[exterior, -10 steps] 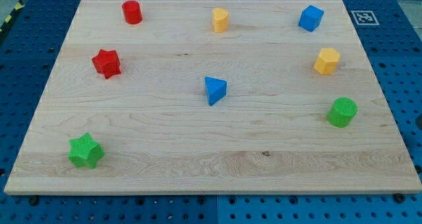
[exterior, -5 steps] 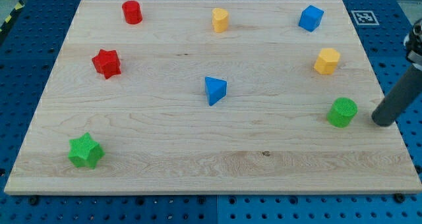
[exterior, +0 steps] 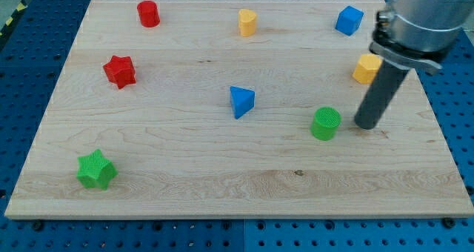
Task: Place green circle at bottom center
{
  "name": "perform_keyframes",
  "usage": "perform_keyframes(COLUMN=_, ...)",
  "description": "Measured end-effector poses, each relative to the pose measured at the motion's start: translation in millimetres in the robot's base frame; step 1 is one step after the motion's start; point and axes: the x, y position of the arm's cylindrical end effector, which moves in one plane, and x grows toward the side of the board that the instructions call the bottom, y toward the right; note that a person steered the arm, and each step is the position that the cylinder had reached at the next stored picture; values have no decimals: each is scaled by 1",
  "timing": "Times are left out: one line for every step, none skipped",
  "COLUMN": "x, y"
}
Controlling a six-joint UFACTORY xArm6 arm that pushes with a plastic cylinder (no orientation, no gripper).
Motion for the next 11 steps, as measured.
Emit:
perform_keyframes(x=11, y=-52)
perform_keyframes(x=28, y=-83)
perform_keyframes(x=3, y=-82)
perform_keyframes(x=5, y=-89)
perform_keyframes(x=52, y=-111)
perform_keyframes(x=68, y=-120)
perform_keyframes(x=30, y=-120)
perform_keyframes(x=5, y=-123)
perform_keyframes(x=20, y=-131)
perform_keyframes(x=48, y=-134)
perform_keyframes(x=47, y=-149)
